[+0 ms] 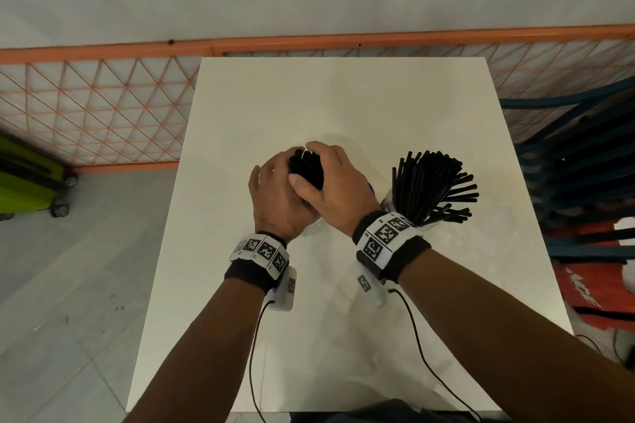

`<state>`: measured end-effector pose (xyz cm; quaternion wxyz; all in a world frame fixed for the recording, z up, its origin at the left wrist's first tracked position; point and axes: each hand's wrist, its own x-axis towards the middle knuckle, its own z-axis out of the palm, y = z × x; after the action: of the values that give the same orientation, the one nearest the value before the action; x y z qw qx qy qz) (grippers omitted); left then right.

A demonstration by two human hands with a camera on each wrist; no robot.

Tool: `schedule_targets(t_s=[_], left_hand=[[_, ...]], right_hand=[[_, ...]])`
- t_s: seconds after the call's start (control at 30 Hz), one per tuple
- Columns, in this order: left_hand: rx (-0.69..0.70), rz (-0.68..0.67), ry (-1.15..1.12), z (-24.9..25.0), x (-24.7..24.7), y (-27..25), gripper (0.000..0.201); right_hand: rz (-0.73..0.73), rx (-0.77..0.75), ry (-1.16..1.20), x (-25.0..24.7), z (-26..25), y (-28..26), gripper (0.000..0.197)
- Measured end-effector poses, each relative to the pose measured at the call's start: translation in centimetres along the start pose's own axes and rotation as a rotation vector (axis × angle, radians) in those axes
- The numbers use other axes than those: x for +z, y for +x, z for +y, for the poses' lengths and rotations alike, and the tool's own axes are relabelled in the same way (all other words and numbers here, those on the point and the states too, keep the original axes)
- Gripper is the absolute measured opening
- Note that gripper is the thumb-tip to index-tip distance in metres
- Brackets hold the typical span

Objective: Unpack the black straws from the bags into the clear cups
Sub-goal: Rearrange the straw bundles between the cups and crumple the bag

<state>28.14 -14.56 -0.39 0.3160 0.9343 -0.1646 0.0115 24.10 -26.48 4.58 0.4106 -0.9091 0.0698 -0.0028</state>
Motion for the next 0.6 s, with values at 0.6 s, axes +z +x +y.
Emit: schedule_targets(t_s=[0.6], left_hand=[[-0.003, -0.138, 0.164, 0.4, -0.7, -0.2, 0.060]], right_hand=[[0.034, -0.234, -0.389, 1.0, -0.1, 1.1, 0.054]])
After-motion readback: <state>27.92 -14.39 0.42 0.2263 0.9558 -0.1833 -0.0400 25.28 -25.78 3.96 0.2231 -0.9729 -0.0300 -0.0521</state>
